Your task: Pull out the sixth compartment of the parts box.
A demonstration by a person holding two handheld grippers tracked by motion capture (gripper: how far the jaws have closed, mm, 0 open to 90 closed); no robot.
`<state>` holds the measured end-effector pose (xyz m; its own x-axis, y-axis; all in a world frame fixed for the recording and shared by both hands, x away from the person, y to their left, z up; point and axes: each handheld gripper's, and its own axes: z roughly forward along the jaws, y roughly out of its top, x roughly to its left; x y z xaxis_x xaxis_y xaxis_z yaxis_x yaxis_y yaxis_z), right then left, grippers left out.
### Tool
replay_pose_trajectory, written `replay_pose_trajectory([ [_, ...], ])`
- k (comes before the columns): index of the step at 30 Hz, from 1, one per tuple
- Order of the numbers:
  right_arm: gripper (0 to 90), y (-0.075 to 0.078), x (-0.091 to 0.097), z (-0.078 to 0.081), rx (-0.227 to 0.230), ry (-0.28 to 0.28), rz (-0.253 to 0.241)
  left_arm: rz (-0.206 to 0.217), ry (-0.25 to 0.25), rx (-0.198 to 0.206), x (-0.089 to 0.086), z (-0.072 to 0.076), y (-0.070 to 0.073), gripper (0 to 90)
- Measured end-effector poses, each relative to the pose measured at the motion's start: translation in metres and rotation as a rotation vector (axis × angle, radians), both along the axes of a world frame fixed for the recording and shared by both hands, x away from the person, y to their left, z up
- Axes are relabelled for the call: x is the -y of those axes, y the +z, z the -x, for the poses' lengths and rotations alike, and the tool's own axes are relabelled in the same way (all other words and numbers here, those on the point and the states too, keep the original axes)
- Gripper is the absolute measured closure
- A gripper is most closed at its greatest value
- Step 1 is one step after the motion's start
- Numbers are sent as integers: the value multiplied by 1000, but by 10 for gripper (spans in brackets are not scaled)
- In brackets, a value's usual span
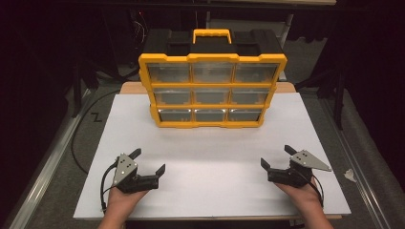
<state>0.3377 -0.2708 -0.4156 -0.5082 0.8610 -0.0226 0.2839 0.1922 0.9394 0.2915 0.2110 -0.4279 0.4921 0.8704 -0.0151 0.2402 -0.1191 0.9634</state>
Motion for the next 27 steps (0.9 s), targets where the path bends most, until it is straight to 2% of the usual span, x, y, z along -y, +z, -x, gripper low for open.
replay_pose_trajectory([
  [8, 10, 3, -4, -12, -6, -20, -11, 3, 14, -7, -3, -1, 0, 3],
  [25, 11, 2, -23, -52, 10, -42, 9, 1, 15, -16, -4, -1, -1, 3],
  [27, 11, -1, -24, -57, 3, -45, 27, -1, 15, -16, -4, -1, -1, 3],
])
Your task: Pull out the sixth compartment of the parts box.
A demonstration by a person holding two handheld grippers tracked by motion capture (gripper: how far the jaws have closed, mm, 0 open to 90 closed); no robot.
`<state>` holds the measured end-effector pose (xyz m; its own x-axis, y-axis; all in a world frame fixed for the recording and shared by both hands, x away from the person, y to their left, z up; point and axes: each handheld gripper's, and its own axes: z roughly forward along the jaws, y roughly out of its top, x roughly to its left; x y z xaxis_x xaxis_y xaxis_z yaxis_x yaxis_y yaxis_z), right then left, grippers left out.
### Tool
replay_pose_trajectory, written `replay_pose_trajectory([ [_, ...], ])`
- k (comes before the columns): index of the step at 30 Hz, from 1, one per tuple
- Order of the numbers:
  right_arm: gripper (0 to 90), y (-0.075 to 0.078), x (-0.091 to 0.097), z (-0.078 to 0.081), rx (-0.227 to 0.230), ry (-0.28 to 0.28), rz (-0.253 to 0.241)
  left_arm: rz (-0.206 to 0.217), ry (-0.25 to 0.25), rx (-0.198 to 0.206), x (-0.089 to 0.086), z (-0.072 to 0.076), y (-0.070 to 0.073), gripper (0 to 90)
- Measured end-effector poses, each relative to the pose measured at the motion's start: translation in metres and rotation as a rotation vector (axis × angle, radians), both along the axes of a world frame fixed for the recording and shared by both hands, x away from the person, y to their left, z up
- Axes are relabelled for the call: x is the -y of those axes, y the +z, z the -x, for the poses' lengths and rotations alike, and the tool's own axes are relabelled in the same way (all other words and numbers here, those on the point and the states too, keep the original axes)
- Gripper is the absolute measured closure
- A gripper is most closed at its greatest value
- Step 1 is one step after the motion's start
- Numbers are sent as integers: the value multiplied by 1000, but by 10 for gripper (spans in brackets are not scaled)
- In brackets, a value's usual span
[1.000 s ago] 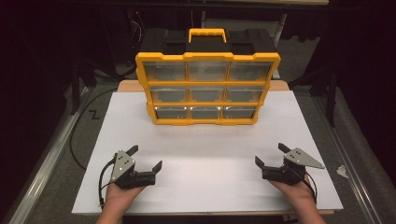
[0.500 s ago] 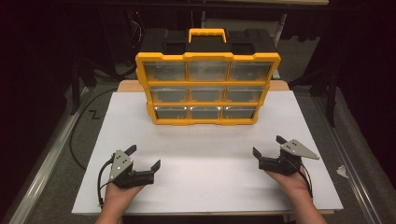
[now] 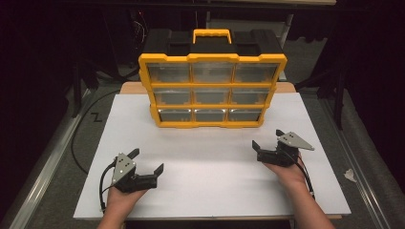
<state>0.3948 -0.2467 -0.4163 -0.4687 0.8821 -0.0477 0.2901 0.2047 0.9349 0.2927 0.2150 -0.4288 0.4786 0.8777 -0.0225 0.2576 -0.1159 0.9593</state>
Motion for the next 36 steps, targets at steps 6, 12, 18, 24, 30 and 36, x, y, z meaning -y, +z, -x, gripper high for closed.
replay_pose_trajectory([
  [6, 11, -5, 3, -4, -31, -1, 44, 3, 2, 6, -1, 1, 0, 3],
  [12, 11, -1, 5, 0, -14, -7, 57, 1, -6, 10, 0, 1, 0, 3],
  [18, 10, 0, 10, 7, 3, -16, 108, 0, -9, 6, 1, 1, 0, 3],
  [24, 11, 0, 18, 11, 3, -29, 135, 0, -8, 6, 2, 1, 0, 3],
  [30, 11, -3, 21, 12, -1, -32, 193, 2, 0, 6, 1, 1, 0, 4],
  [36, 10, -6, 14, 14, 7, -15, 283, 4, 0, 5, 0, 1, 0, 5],
])
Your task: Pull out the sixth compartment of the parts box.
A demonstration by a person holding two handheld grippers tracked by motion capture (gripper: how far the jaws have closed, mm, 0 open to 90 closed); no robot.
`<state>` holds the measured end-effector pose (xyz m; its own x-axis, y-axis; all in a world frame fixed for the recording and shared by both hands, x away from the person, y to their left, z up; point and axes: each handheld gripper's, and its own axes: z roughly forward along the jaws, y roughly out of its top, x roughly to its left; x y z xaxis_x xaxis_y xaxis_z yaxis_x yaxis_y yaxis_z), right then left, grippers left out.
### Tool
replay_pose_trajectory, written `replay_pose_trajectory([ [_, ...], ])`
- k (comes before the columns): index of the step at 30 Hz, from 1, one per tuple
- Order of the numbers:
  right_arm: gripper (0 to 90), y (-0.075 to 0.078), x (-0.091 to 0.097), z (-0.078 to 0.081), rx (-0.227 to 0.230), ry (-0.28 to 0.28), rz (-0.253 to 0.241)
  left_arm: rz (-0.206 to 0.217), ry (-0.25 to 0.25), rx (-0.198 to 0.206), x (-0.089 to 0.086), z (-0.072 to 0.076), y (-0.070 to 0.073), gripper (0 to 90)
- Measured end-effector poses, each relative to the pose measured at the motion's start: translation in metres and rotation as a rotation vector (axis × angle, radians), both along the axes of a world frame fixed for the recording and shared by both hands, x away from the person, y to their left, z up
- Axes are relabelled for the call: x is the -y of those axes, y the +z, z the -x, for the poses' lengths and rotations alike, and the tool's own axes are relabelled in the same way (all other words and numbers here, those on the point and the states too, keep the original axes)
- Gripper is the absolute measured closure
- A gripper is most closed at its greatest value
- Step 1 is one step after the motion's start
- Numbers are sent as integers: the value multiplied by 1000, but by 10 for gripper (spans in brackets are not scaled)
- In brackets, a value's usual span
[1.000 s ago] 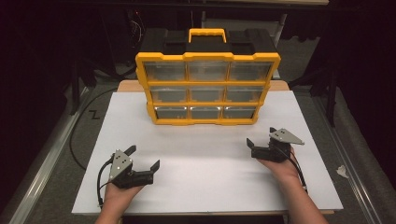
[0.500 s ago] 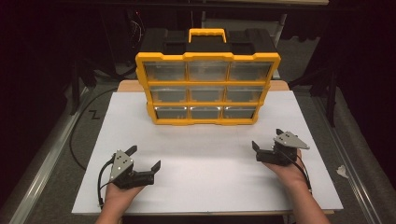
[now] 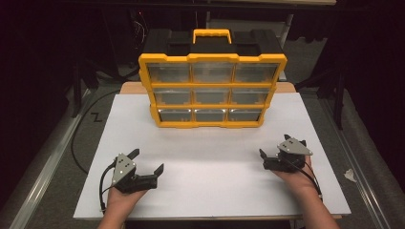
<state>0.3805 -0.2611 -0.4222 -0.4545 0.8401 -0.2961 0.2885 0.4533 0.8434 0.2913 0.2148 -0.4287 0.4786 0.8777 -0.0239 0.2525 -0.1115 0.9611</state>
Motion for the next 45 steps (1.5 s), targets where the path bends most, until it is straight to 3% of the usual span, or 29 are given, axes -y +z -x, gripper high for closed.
replay_pose_trajectory([
  [22, 12, -4, -17, 6, 30, 38, 222, -5, -9, 0, 1, 0, 0, 12],
  [23, 12, -4, -18, 7, 39, 42, 249, -5, -9, 1, 1, 0, 0, 12],
  [25, 12, -5, -19, 7, 31, 40, 254, -6, -9, 1, 1, 0, 0, 13],
  [36, 10, -6, -29, 13, 73, 87, 424, -8, -5, -4, 1, 0, 0, 15],
  [38, 10, -6, -30, 14, 76, 89, 427, -7, -5, -10, 0, -1, 0, 15],
  [45, 10, -5, -38, 19, 112, 112, 530, -7, 0, -28, -2, -1, 1, 15],
])
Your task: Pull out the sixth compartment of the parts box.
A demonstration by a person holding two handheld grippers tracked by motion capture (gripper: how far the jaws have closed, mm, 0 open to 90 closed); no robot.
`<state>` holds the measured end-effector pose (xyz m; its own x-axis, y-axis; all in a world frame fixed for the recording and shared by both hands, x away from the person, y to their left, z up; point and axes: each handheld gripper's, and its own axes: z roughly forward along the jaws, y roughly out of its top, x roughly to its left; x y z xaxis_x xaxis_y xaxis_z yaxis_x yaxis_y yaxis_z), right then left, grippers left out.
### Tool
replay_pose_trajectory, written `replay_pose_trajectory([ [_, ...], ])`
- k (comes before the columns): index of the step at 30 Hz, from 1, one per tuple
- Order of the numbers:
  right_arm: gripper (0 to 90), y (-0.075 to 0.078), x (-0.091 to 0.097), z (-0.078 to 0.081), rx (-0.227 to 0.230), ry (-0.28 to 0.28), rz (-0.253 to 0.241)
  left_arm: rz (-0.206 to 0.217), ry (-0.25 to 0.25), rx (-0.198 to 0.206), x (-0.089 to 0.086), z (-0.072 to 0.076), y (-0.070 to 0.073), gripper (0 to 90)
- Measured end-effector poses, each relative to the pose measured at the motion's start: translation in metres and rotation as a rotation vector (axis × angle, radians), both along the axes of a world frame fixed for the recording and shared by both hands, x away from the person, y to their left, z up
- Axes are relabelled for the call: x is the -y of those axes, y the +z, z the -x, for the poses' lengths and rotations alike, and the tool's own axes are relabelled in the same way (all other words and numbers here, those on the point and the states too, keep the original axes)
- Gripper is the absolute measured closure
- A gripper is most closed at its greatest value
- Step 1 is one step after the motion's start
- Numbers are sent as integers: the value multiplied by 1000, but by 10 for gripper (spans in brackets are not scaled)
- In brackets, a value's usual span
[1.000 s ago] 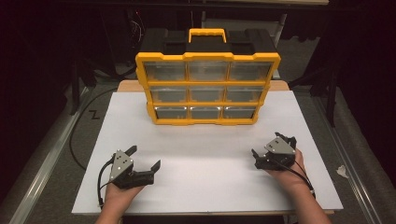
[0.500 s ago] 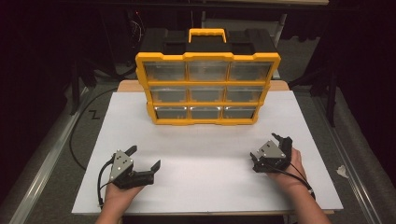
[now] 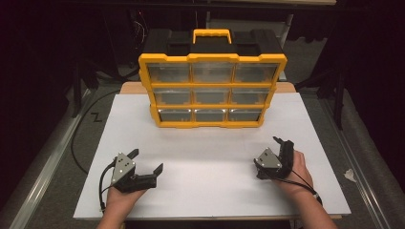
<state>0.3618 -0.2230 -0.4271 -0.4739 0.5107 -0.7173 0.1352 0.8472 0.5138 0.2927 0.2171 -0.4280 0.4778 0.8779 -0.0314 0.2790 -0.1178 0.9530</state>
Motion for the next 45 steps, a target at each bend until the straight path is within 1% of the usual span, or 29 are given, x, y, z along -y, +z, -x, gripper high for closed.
replay_pose_trajectory([
  [1, 10, 0, -2, 1, 11, 6, 17, -4, 4, -3, 0, 0, 0, 26],
  [2, 10, 0, -2, 1, 11, 6, 17, -9, 12, 2, 0, 1, 0, 26],
  [3, 10, 1, -4, 2, 29, 21, 54, -14, 14, 6, 0, 1, 1, 44],
  [4, 10, 0, -4, 3, 26, 12, 45, -14, 13, 5, 0, 2, 1, 44],
  [6, 10, 0, -5, 4, 27, 12, 52, -14, 9, 11, 0, 2, 2, 44],
  [7, 10, 1, -6, 4, 36, 23, 82, -17, 10, 12, 0, 2, 2, 43],
  [8, 10, 1, -6, 4, 36, 23, 82, -20, 14, 14, 0, 2, 2, 43],
  [10, 10, 1, -7, 5, 47, 26, 102, -19, 19, 13, 0, 2, 2, 39],
  [12, 10, 0, -7, 5, 52, 31, 109, -19, 21, 14, 0, 2, 2, 35],
  [13, 10, 0, -8, 6, 63, 29, 127, -18, 21, 11, 0, 2, 1, 32],
  [15, 10, 0, -8, 7, 66, 28, 133, -20, 12, 8, 1, 2, 1, 32],
  [16, 10, 0, -8, 7, 74, 29, 154, -25, 9, 5, 1, 2, 0, 32],
  [18, 10, 0, -8, 7, 76, 30, 163, -36, 8, 6, 2, 2, -1, 32],
  [19, 10, 0, -8, 8, 81, 30, 183, -37, 7, 7, 2, 2, -1, 32],
  [21, 10, 0, -9, 9, 82, 31, 202, -35, 9, 13, 3, 2, -1, 31],
  [23, 10, 0, -11, 10, 100, 43, 244, -34, 12, 16, 3, 2, -2, 25],
  [24, 10, 0, -11, 10, 100, 43, 244, -33, 12, 16, 2, 2, -2, 25],
  [26, 10, 0, -11, 10, 114, 53, 273, -30, 16, 22, 2, 2, -2, 19],
  [28, 10, -1, -12, 11, 120, 48, 279, -29, 23, 36, 2, 2, -2, 13],
  [30, 10, 0, -12, 12, 133, 55, 308, -28, 22, 41, 2, 2, -2, 5],
  [32, 10, -1, -12, 12, 139, 59, 314, -27, 20, 39, 2, 2, -2, 5],
  [34, 10, -1, -13, 13, 145, 69, 338, -32, 19, 36, 2, 2, -2, 5],
  [36, 10, -1, -13, 13, 146, 70, 342, -32, 20, 34, 2, 2, -2, 5],
  [37, 10, -1, -13, 13, 147, 76, 352, -31, 19, 34, 2, 2, -2, 4],
  [38, 10, -2, -14, 14, 157, 78, 375, -28, 18, 32, 2, 2, -2, 5],
  [39, 10, -2, -14, 14, 157, 78, 375, -25, 15, 30, 2, 2, -3, 5],
  [40, 10, -2, -15, 14, 159, 87, 391, -27, 15, 29, 2, 2, -3, 4],
  [41, 10, -2, -15, 14, 159, 87, 391, -29, 16, 26, 3, 2, -3, 4],
  [45, 10, -3, -16, 16, 175, 105, 425, -28, 16, 25, 3, 2, -2, 3],
])
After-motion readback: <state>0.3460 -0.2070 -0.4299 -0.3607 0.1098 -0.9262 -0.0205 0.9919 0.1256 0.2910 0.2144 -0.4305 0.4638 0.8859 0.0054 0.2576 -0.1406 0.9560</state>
